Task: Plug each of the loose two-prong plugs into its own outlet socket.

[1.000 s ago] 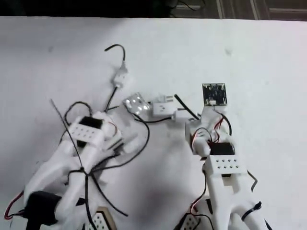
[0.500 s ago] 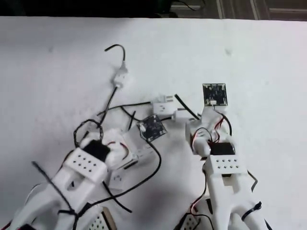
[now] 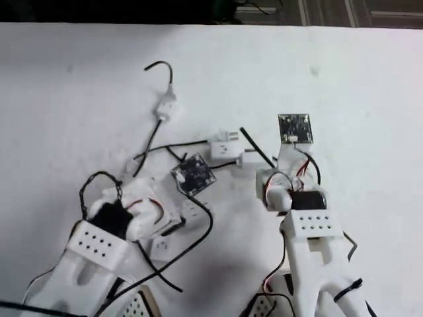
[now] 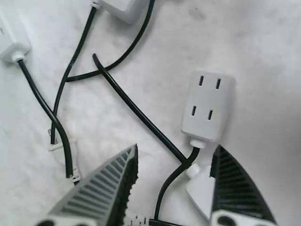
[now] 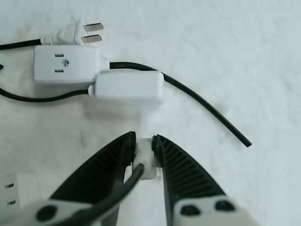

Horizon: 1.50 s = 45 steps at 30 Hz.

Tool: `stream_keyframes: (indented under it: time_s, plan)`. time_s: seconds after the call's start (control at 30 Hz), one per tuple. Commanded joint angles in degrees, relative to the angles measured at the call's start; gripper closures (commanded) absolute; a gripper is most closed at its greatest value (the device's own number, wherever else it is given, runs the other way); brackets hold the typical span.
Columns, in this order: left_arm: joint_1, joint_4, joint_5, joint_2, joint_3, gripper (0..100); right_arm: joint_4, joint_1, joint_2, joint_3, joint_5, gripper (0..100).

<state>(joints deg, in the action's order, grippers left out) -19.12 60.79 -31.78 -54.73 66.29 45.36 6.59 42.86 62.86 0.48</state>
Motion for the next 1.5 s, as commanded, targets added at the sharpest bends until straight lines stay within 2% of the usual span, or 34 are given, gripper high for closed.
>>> stream_keyframes:
  time_s: [0.0, 0.1, 0.37, 0.53, 0.7, 0.9, 1.1, 1.47]
  plan:
    - [1.71, 1.93, 0.53, -3.21, -0.26, 74, 6.73, 0.66, 0.57, -6.24, -0.18, 98.1]
    - [5.67, 4.4, 0.53, -5.76, -0.62, 74, 8.48, 3.91, 0.57, -7.12, -0.18, 98.1]
    - [22.11, 4.66, 0.53, -18.95, 6.77, 74, 8.48, 18.07, 0.57, -7.3, -0.62, 98.1]
    - [27.21, 4.57, 0.53, -25.71, 12.66, 74, 8.4, 25.54, 0.57, -7.3, -0.62, 98.1]
    - [27.12, 4.57, 0.53, -29.67, 17.41, 74, 8.4, 31.16, -0.04, -8.79, -1.76, 98.1]
    - [27.3, 4.92, 0.26, -30.73, 18.37, 74, 8.4, 34.33, -0.13, -9.93, -2.2, 98.1]
    - [27.47, 4.92, 0.18, -30.81, 18.81, 74, 4.35, 34.33, -0.66, -5.71, -2.2, 98.1]
    - [27.47, 4.92, 0.18, -30.81, 18.81, 74, -2.15, 31.34, -11.21, -4.84, -2.64, 98.1]
